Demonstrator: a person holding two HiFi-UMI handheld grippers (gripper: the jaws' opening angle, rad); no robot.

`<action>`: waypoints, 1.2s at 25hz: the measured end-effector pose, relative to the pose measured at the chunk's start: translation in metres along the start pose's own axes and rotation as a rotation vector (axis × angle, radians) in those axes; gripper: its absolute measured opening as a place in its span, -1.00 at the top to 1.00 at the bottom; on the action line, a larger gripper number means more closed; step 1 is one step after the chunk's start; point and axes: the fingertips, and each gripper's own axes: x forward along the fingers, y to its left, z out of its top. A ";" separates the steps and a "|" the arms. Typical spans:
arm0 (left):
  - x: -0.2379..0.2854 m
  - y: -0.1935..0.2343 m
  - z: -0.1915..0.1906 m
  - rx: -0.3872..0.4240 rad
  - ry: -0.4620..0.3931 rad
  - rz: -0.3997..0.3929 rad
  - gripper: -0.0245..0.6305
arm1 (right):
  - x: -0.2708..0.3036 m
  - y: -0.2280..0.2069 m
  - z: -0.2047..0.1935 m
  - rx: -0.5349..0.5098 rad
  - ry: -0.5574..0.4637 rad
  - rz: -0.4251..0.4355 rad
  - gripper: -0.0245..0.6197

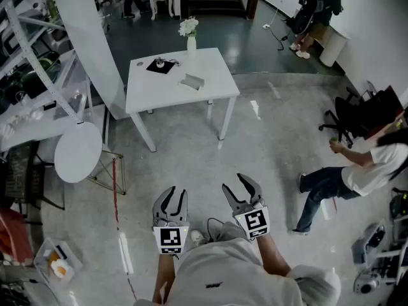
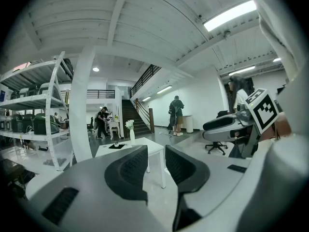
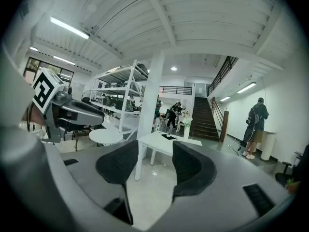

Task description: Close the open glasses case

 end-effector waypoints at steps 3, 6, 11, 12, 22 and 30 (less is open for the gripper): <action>-0.005 -0.002 -0.003 0.009 0.000 -0.009 0.53 | -0.006 0.005 0.003 0.027 -0.016 -0.015 0.22; -0.005 0.001 -0.004 0.016 0.002 -0.008 0.51 | -0.007 0.011 0.008 0.050 -0.003 -0.023 0.22; 0.007 0.002 -0.002 0.019 -0.006 -0.010 0.51 | 0.004 0.008 0.000 0.047 -0.010 -0.016 0.22; 0.011 0.004 -0.001 0.022 -0.007 -0.008 0.51 | 0.008 0.007 0.001 0.058 -0.001 -0.014 0.22; 0.078 0.024 0.001 0.024 0.013 0.044 0.51 | 0.067 -0.037 0.001 0.066 -0.006 0.029 0.25; 0.149 0.039 0.008 0.018 0.034 0.053 0.51 | 0.123 -0.081 0.002 0.069 0.019 0.054 0.27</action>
